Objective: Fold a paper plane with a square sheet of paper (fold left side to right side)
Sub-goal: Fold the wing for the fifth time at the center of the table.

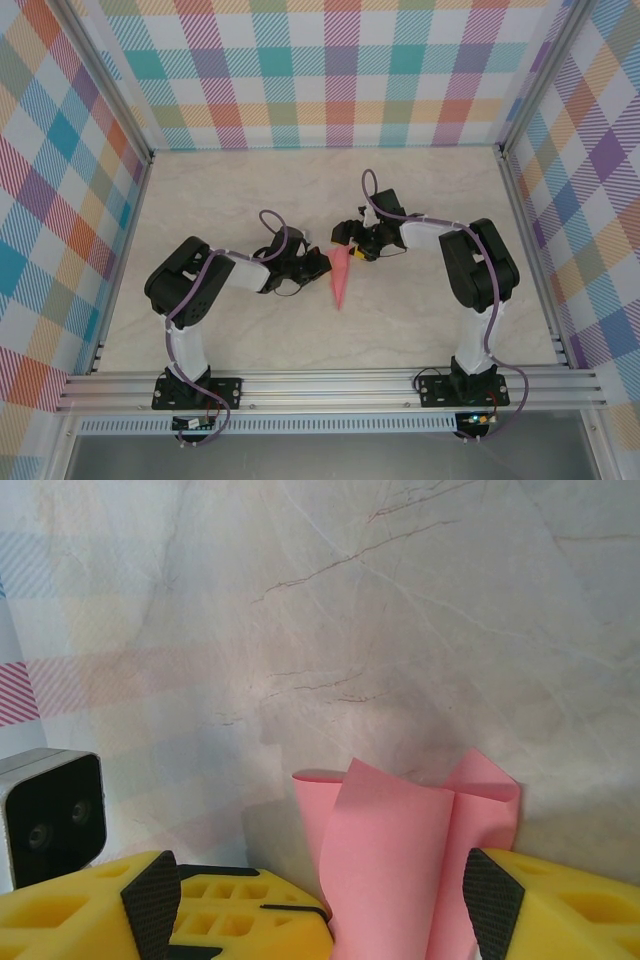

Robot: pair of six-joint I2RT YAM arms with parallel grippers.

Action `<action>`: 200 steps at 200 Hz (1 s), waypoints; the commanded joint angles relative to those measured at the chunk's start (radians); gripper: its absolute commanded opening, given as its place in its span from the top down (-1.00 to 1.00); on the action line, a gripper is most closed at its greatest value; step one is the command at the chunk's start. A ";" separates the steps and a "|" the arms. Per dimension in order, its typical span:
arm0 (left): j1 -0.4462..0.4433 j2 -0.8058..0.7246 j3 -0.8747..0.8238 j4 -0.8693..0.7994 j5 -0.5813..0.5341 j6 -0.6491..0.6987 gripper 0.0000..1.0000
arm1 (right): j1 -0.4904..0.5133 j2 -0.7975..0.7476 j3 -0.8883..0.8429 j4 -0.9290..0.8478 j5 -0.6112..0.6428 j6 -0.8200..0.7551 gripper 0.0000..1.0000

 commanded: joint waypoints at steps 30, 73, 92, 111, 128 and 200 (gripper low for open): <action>0.012 -0.024 -0.036 -0.040 -0.036 0.024 1.00 | 0.003 0.029 0.010 -0.057 -0.001 -0.019 -0.55; 0.012 -0.044 -0.044 -0.054 -0.044 0.034 1.00 | 0.002 0.032 0.009 -0.058 0.000 -0.020 -0.55; 0.012 -0.043 -0.046 -0.054 -0.044 0.034 1.00 | 0.003 0.030 0.008 -0.054 -0.004 -0.019 -0.55; 0.012 -0.030 -0.042 -0.047 -0.039 0.032 1.00 | 0.003 0.025 0.007 -0.039 -0.016 -0.018 -0.55; 0.013 -0.015 -0.037 -0.035 -0.031 0.029 1.00 | 0.002 0.016 0.005 -0.014 -0.037 -0.014 -0.55; 0.011 0.005 -0.031 -0.029 -0.026 0.027 1.00 | 0.006 -0.135 -0.010 -0.043 0.015 -0.040 -0.34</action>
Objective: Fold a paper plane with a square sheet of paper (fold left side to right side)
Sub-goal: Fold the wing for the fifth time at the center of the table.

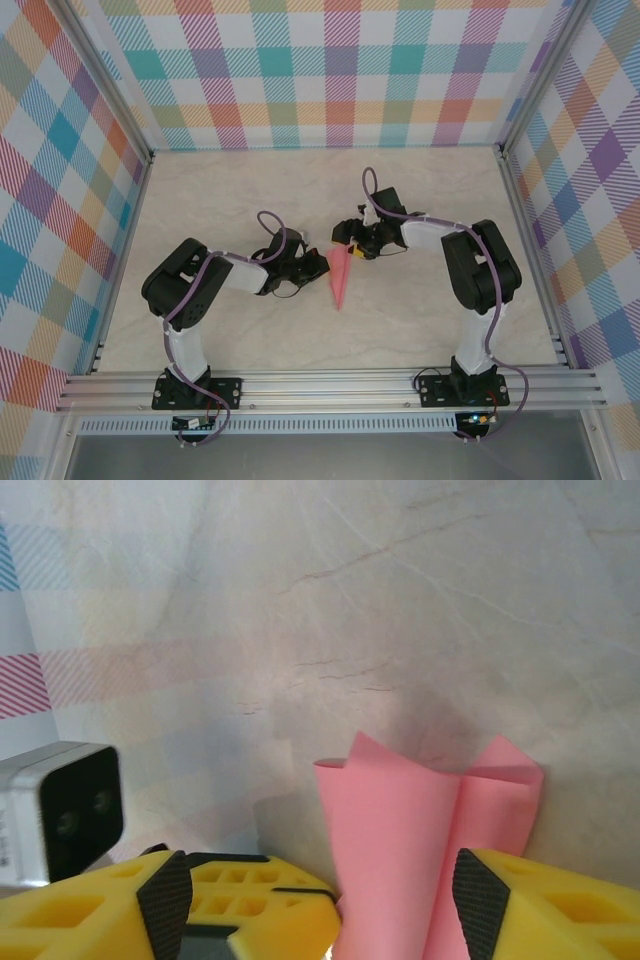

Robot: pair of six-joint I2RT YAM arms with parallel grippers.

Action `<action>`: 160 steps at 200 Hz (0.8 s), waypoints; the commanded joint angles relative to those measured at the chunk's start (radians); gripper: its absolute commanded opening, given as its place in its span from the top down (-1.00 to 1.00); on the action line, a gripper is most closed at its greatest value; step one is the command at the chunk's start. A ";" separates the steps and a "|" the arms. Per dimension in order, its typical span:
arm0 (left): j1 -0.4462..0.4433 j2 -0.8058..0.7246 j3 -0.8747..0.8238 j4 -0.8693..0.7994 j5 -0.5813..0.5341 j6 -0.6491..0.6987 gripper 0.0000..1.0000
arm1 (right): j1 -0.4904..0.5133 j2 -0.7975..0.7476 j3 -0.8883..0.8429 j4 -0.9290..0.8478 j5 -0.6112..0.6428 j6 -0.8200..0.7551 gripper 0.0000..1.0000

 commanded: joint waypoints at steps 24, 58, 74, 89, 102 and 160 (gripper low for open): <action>0.011 0.030 -0.009 -0.020 -0.004 0.019 1.00 | 0.013 -0.124 -0.040 -0.043 0.040 -0.034 -0.07; 0.011 0.031 -0.009 -0.020 -0.005 0.018 1.00 | 0.059 -0.075 -0.026 -0.035 -0.019 -0.013 0.43; 0.011 0.030 -0.011 -0.022 -0.007 0.020 1.00 | 0.074 -0.053 -0.032 -0.030 -0.006 0.005 0.49; 0.011 0.027 -0.011 -0.025 -0.010 0.021 1.00 | 0.077 -0.039 -0.040 -0.030 0.008 0.011 0.49; 0.012 0.030 -0.011 -0.026 -0.011 0.020 1.00 | 0.077 -0.025 -0.045 -0.034 0.016 0.012 0.50; 0.011 0.033 -0.008 -0.035 -0.017 0.021 1.00 | 0.077 -0.006 -0.054 -0.072 0.058 -0.016 0.51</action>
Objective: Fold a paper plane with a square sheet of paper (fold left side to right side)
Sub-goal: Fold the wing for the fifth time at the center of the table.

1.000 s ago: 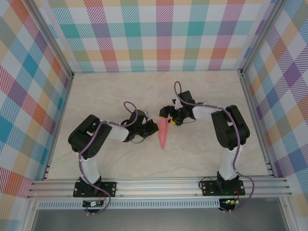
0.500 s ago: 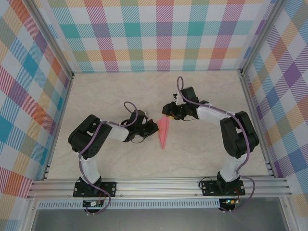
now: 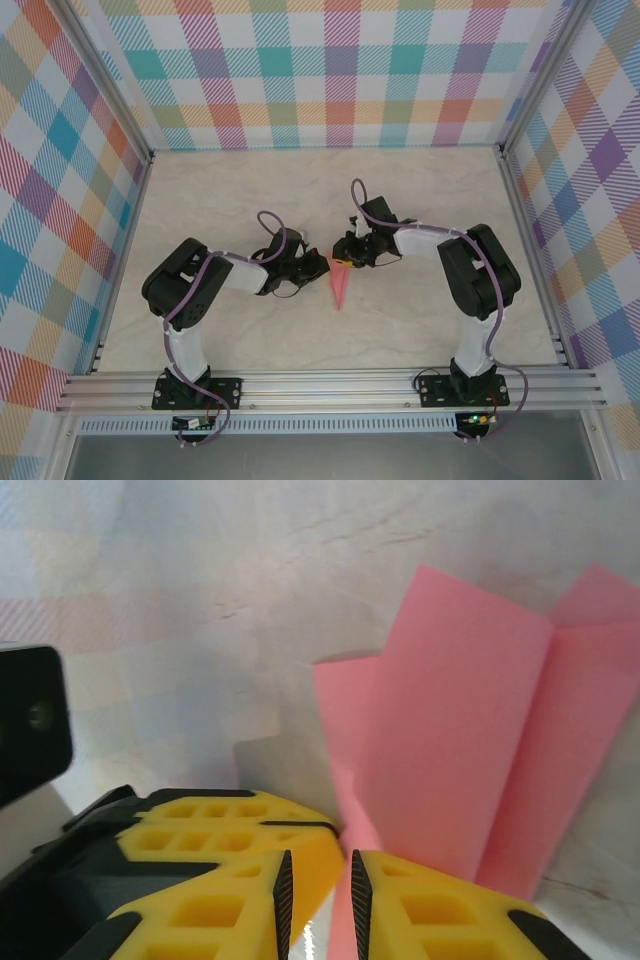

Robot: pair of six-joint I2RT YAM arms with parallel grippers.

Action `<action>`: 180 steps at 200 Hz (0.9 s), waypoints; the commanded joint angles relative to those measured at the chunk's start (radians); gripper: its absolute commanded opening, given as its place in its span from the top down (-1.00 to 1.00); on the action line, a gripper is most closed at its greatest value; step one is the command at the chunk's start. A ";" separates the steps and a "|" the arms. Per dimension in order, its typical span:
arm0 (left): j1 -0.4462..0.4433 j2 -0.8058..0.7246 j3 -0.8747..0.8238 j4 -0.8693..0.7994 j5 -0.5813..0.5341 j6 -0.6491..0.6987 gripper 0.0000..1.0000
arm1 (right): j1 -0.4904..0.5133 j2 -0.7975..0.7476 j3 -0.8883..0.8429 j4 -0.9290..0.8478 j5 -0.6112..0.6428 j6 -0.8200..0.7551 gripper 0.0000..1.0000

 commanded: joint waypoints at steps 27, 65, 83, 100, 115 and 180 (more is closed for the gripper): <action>0.011 0.035 -0.005 -0.039 -0.019 0.020 1.00 | -0.001 0.011 -0.012 -0.029 0.032 -0.025 0.51; 0.011 0.042 -0.007 -0.039 -0.021 0.018 1.00 | -0.001 0.021 -0.016 -0.027 0.039 -0.027 0.52; 0.011 0.046 -0.009 -0.038 -0.022 0.017 1.00 | -0.001 0.027 -0.016 -0.027 0.040 -0.027 0.52; 0.011 0.047 -0.008 -0.037 -0.020 0.017 1.00 | -0.001 0.027 -0.019 -0.031 0.045 -0.025 0.52; 0.011 0.049 -0.005 -0.035 -0.017 0.017 1.00 | -0.001 0.025 -0.025 -0.031 0.050 -0.025 0.52; 0.008 0.066 -0.003 -0.017 -0.002 0.013 1.00 | -0.001 0.029 -0.039 -0.036 0.061 -0.028 0.53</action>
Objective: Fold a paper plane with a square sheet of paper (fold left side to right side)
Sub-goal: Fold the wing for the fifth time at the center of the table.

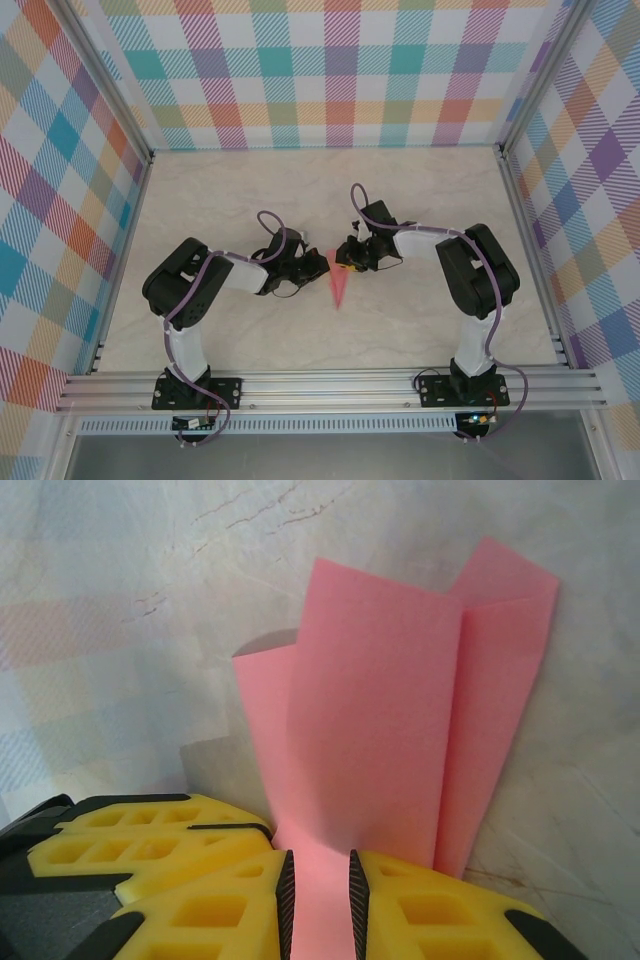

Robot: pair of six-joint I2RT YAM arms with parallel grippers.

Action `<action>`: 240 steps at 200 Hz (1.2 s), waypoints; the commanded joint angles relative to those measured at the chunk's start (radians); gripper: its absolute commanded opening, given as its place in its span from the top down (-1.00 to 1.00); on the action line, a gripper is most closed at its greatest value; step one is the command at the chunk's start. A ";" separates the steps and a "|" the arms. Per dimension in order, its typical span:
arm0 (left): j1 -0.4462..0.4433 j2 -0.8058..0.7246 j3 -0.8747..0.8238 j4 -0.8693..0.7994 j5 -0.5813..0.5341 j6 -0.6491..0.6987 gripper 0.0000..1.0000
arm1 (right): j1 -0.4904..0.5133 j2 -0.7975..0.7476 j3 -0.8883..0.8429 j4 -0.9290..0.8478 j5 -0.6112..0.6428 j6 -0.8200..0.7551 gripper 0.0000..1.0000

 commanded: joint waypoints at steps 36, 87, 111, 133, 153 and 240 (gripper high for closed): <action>0.001 0.065 0.000 -0.025 -0.011 0.013 1.00 | -0.001 0.026 -0.026 -0.027 0.021 -0.023 0.53; 0.010 -0.032 -0.033 -0.060 -0.022 0.029 0.85 | -0.001 0.045 -0.051 -0.053 0.038 -0.028 0.53; 0.020 -0.130 -0.054 -0.116 -0.031 0.053 0.73 | -0.001 0.048 -0.052 -0.070 0.048 -0.037 0.53; 0.021 -0.225 -0.071 -0.182 -0.048 0.073 0.65 | 0.000 0.050 -0.052 -0.070 0.048 -0.037 0.53; 0.021 -0.307 -0.100 -0.191 -0.022 0.077 0.67 | -0.001 0.050 -0.052 -0.069 0.049 -0.037 0.53; -0.151 -0.234 -0.001 -0.150 0.108 0.070 0.82 | -0.001 0.048 -0.049 -0.072 0.046 -0.036 0.53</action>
